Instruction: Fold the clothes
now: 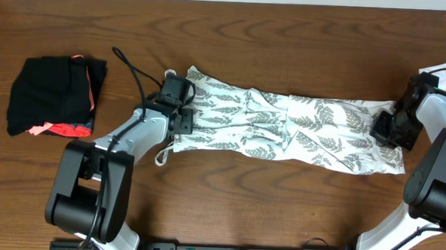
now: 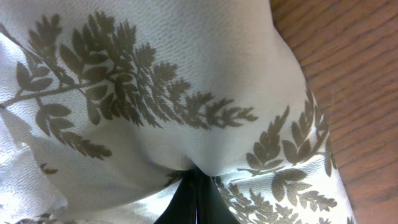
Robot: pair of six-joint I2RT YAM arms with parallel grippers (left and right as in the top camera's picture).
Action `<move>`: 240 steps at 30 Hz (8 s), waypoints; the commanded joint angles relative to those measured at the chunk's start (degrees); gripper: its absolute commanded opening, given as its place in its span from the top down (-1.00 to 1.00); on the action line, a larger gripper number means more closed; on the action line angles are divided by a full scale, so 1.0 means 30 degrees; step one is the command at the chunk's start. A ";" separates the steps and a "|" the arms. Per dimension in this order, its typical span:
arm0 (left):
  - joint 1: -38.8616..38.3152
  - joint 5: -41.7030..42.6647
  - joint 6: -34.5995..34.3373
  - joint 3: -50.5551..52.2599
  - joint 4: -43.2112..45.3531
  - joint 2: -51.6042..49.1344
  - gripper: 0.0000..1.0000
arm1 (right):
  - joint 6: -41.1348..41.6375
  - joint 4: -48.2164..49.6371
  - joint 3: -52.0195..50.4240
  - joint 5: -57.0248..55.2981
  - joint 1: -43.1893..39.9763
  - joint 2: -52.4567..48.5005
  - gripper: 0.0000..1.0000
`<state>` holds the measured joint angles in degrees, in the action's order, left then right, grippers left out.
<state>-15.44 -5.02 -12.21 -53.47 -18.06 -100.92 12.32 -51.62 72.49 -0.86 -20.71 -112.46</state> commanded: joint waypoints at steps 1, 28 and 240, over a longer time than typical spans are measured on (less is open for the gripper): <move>0.0124 -0.0619 -0.0248 0.0240 0.0510 0.0597 -0.28 | -0.0277 -0.0153 -0.0335 -0.0342 -0.0204 -0.0692 0.98; 0.1625 0.4874 -0.2047 0.0248 0.3621 0.0007 -0.47 | -0.0277 -0.0219 -0.0342 -0.0342 -0.0204 -0.0692 0.98; -0.0663 0.2098 -0.1508 -0.9114 -0.4248 0.0138 0.05 | 0.2033 0.4590 0.1188 0.3934 1.3362 0.0597 0.49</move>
<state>-17.47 1.13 -16.51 -80.14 -30.52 -100.09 16.99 -38.17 75.68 11.99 18.94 -109.89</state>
